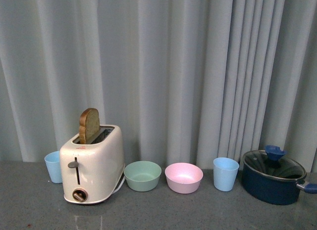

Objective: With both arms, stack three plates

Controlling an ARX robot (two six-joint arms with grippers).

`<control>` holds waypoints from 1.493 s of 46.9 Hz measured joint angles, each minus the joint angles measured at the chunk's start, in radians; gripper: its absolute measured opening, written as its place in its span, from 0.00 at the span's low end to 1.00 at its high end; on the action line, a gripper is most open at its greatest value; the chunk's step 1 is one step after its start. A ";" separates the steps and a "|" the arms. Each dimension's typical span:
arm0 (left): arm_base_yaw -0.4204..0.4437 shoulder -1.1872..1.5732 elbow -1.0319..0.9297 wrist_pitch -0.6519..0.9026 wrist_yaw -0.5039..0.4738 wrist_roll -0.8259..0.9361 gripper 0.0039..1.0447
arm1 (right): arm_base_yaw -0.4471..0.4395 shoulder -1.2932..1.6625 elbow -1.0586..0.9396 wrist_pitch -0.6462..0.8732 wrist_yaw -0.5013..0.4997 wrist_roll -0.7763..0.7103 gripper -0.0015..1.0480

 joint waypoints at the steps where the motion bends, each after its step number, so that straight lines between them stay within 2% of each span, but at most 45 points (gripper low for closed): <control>1: 0.000 0.000 0.000 0.000 0.000 0.000 0.94 | -0.009 0.026 0.021 -0.024 -0.021 -0.018 0.93; 5: 0.000 0.000 0.000 0.000 0.000 0.000 0.94 | -0.029 0.098 0.069 -0.094 -0.081 -0.073 0.93; 12: 0.000 0.000 0.000 0.000 0.000 0.000 0.94 | -0.045 0.216 0.082 -0.127 -0.108 -0.180 0.93; 21: 0.000 0.000 0.000 0.000 0.000 0.000 0.94 | -0.048 0.337 0.080 -0.104 -0.158 -0.291 0.93; 29: 0.000 0.000 0.000 0.000 0.000 0.000 0.94 | -0.017 0.383 0.056 -0.053 -0.248 -0.368 0.93; 44: 0.000 0.000 0.000 0.000 0.000 0.000 0.94 | 0.029 0.440 0.051 -0.039 -0.318 -0.377 0.93; 70: 0.000 0.000 0.000 0.000 0.000 0.000 0.94 | 0.038 0.554 0.047 0.012 -0.312 -0.351 0.93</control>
